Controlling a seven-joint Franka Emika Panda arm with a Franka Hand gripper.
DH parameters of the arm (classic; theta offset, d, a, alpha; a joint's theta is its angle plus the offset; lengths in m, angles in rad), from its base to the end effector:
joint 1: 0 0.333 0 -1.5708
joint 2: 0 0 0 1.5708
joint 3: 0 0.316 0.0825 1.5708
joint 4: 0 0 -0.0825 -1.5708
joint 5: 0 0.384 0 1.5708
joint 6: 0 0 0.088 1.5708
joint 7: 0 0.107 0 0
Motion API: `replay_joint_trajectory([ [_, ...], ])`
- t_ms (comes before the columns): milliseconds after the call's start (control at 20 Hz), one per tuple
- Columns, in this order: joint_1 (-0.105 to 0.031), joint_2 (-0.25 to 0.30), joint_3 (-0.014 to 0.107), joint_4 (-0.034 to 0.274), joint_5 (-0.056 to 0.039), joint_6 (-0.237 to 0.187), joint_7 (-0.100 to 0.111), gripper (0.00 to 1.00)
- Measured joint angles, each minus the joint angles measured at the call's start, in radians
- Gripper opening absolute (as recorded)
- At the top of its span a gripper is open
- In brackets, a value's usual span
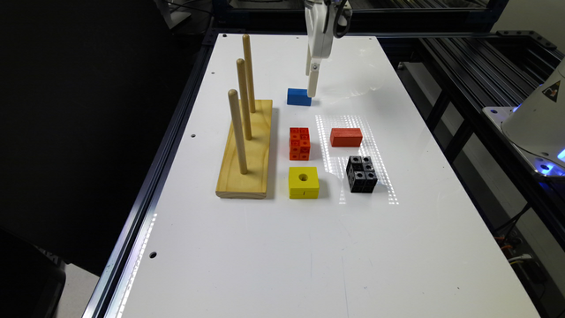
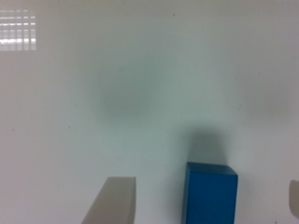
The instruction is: Pick up narrow blue stick.
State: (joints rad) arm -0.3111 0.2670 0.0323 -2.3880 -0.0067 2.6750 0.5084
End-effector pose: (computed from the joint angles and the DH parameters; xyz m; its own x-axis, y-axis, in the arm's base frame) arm 0.4862 -0.1385 0.2100 0.7090 -0.7050 0.0150 -0.7049 -0.7092 -0.0145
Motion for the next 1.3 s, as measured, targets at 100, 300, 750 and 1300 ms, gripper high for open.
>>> replay_joint_trajectory([
  [100, 0.0, 0.012, 0.0, 0.003, 0.0, 0.009, 0.0, 1.0],
  [300, 0.0, 0.024, 0.004, 0.022, 0.0, 0.01, 0.001, 1.0],
  [750, 0.0, 0.052, 0.01, 0.048, 0.0, 0.011, 0.001, 1.0],
  [1300, 0.0, 0.127, 0.01, 0.068, 0.0, 0.064, 0.001, 1.0],
])
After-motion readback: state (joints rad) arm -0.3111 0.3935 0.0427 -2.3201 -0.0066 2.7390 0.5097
